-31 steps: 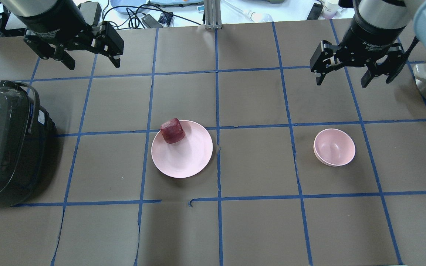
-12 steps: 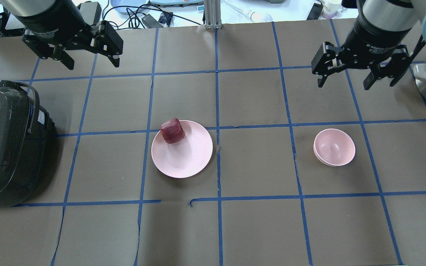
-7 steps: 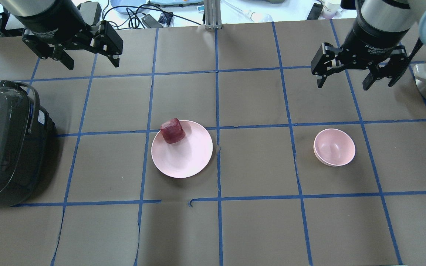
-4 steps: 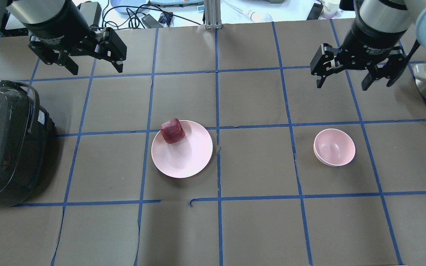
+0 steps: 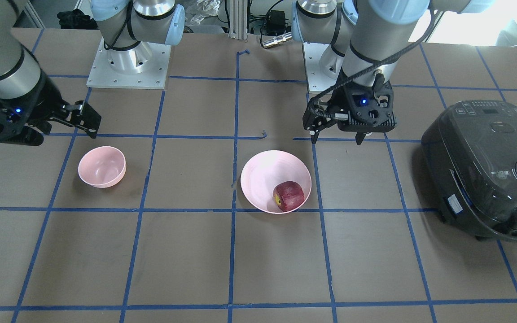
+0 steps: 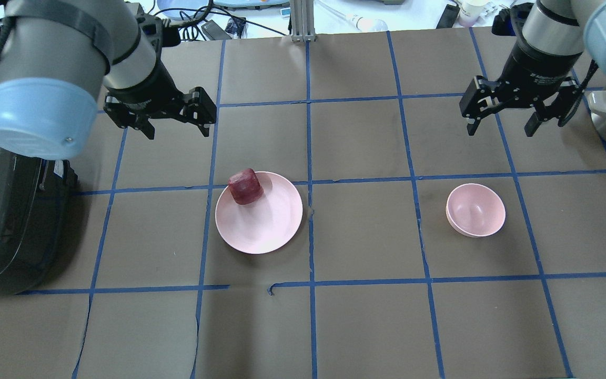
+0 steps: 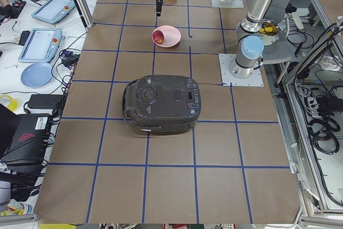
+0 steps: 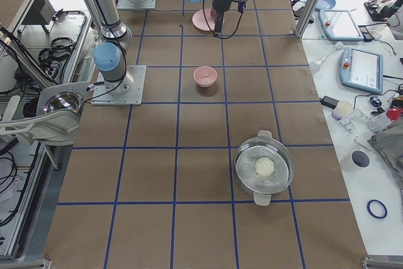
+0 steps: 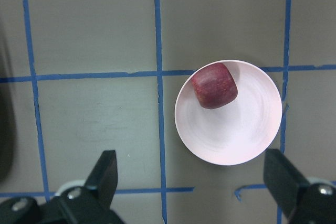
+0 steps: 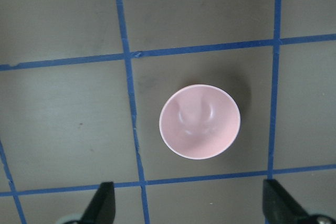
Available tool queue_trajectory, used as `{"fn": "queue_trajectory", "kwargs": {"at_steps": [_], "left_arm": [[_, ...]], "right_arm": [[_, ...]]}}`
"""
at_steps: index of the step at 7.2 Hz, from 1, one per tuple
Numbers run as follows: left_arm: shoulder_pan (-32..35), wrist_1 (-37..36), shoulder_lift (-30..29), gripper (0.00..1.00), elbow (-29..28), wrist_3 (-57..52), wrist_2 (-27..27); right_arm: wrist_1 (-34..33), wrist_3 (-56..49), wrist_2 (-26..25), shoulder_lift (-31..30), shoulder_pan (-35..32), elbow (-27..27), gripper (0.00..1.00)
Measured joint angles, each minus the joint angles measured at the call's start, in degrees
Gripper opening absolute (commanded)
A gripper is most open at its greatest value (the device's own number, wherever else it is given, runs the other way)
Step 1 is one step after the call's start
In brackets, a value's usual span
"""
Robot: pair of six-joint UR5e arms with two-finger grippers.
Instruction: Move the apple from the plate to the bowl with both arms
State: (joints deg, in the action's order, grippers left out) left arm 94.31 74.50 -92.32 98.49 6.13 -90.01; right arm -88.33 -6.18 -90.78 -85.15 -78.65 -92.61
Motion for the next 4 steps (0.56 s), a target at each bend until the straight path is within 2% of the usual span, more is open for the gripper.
{"fn": "queue_trajectory", "kwargs": {"at_steps": [1,4], "left_arm": [[0.4,-4.0,-1.0,1.00,3.6,3.5,0.2],[2.8,-8.2,-6.4,1.00,7.4,19.4,0.4]], "right_arm": [[-2.4,-2.6,0.1,2.0,3.8,-2.5,1.00],[-20.0,-6.2,0.1,7.1,7.5,-16.6,1.00]]}}
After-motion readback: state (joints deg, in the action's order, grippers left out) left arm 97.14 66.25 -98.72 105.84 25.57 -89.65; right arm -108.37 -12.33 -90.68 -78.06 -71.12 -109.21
